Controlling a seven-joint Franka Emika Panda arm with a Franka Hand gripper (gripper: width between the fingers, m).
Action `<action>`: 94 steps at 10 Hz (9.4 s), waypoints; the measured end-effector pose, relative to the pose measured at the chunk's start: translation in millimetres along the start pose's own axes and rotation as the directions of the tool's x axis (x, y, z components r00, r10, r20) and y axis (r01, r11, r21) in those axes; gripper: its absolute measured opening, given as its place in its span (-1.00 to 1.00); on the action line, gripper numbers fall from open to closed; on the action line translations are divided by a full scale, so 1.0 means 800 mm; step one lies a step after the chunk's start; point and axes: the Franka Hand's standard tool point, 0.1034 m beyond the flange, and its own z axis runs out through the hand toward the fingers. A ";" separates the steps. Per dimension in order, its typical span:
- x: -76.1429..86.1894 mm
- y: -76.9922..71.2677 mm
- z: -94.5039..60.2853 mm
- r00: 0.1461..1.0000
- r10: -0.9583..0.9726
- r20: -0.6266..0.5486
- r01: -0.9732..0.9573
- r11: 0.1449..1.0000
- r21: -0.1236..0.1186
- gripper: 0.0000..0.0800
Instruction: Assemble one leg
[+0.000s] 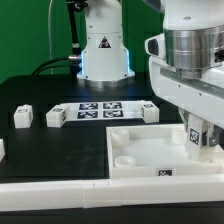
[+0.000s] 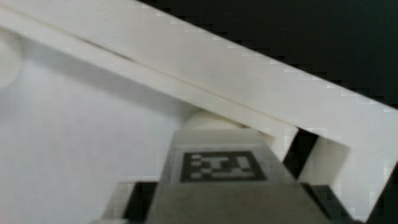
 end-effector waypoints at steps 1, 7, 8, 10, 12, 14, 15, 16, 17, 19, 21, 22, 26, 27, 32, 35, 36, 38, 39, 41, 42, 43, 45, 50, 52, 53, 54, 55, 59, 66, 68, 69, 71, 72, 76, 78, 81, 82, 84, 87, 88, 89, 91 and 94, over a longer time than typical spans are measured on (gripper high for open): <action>0.000 0.000 0.000 1.000 0.001 0.000 -0.001 1.000 0.000 -0.31; -0.001 0.000 -0.001 0.789 -0.614 0.007 0.614 0.789 -0.008 0.59; -0.002 0.000 -0.001 0.716 -0.698 0.007 0.698 0.716 -0.009 0.62; -0.004 -0.001 -0.001 0.518 -0.856 0.006 0.856 0.518 -0.016 0.62; -0.001 -0.004 -0.004 0.311 -0.950 0.005 0.950 0.310 -0.033 0.62; 0.001 -0.003 -0.004 0.256 -0.967 0.005 0.966 0.256 -0.033 0.29; 0.001 -0.003 -0.004 0.258 -0.966 0.005 0.966 0.257 -0.032 0.29; 0.001 -0.003 -0.004 0.258 -0.966 0.005 0.966 0.258 -0.032 -0.09; 0.002 -0.003 -0.004 0.259 -0.966 0.004 0.965 0.259 -0.033 -0.27; 0.002 -0.003 -0.004 0.267 -0.964 0.004 0.963 0.267 -0.032 -0.27; 0.002 -0.003 -0.004 0.297 -0.955 0.003 0.954 0.297 -0.032 -0.27; 0.002 -0.004 -0.004 0.403 -0.915 -0.011 0.915 0.403 -0.033 -0.27; 0.004 -0.005 -0.003 0.864 -0.502 -0.035 0.501 0.865 -0.025 -0.27; 0.004 -0.005 -0.003 0.934 -0.355 -0.037 0.355 0.935 -0.020 -0.27; 0.003 -0.005 -0.003 0.999 0.002 -0.048 -0.002 1.000 -0.003 -0.27; 0.002 -0.005 -0.003 0.997 -0.063 -0.046 0.063 0.998 -0.006 0.25; 0.003 -0.005 -0.003 0.984 -0.172 -0.045 0.172 0.985 -0.011 0.25; 0.003 -0.006 -0.005 0.898 -0.437 -0.044 0.437 0.899 -0.022 0.60; 0.000 -0.005 -0.006 0.842 -0.538 -0.043 0.537 0.843 -0.028 0.60; -0.007 0.002 -0.006 0.699 -0.715 -0.032 0.714 0.700 -0.035 0.62; -0.008 0.003 -0.006 0.644 -0.765 -0.030 0.764 0.645 -0.037 0.62; -0.006 0.003 -0.006 0.519 -0.854 -0.024 0.853 0.520 -0.042 0.62; 0.001 0.003 -0.006 0.333 -0.943 -0.015 0.942 0.333 -0.050 0.62; 0.005 0.004 -0.007 0.152 -0.988 -0.005 0.987 0.152 -0.060 -0.01; 0.005 0.004 -0.006 0.163 -0.987 -0.006 0.985 0.163 -0.058 -0.27; 0.005 0.003 -0.006 0.201 -0.980 -0.008 0.978 0.201 -0.058 -0.27; 0.005 0.004 -0.006 0.206 -0.979 -0.009 0.977 0.206 -0.058 -0.27; 0.004 0.003 -0.006 0.290 -0.957 -0.014 0.955 0.290 -0.056 -0.27; 0.002 0.003 -0.004 0.766 -0.641 -0.045 0.640 0.768 -0.037 -0.27; -0.001 0.002 -0.004 0.967 -0.248 -0.049 0.248 0.969 -0.008 -0.05; -0.001 0.001 -0.004 0.955 -0.294 -0.048 0.294 0.956 -0.004 0.41; 0.001 0.002 -0.003 0.887 -0.459 -0.050 0.459 0.888 -0.011 0.59; 0.000 0.006 0.000 0.728 -0.684 -0.040 0.683 0.729 -0.029 0.61; -0.003 0.006 0.000 0.643 -0.765 -0.034 0.764 0.644 -0.034 0.62; -0.007 0.003 -0.004 0.214 -0.977 -0.009 0.975 0.214 -0.064 0.62; 0.002 -0.002 -0.004 0.013 -1.000 0.013 0.997 0.012 -0.070 0.62; 0.006 -0.002 -0.004 -0.089 -0.996 0.023 0.993 -0.090 -0.078 0.62; 0.006 -0.002 -0.004 -0.089 -0.996 0.024 0.993 -0.090 -0.078 0.33; 0.006 -0.002 -0.004 -0.088 -0.996 0.024 0.993 -0.090 -0.078 -0.01; 0.006 -0.001 -0.004 -0.041 -0.999 0.020 0.996 -0.043 -0.078 -0.28; 0.006 -0.002 -0.004 -0.015 -1.000 0.017 0.997 -0.017 -0.077 -0.28; 0.005 -0.002 -0.004 0.192 -0.981 0.000 0.978 0.191 -0.081 -0.28; 0.006 -0.003 -0.003 0.460 -0.888 -0.030 0.884 0.460 -0.078 -0.28; 0.005 -0.002 -0.003 0.759 -0.649 -0.057 0.646 0.761 -0.061 -0.27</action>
Offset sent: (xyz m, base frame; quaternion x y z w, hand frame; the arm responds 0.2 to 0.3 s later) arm 0.0007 0.0043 0.0012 0.0021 0.0071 -0.2641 0.9645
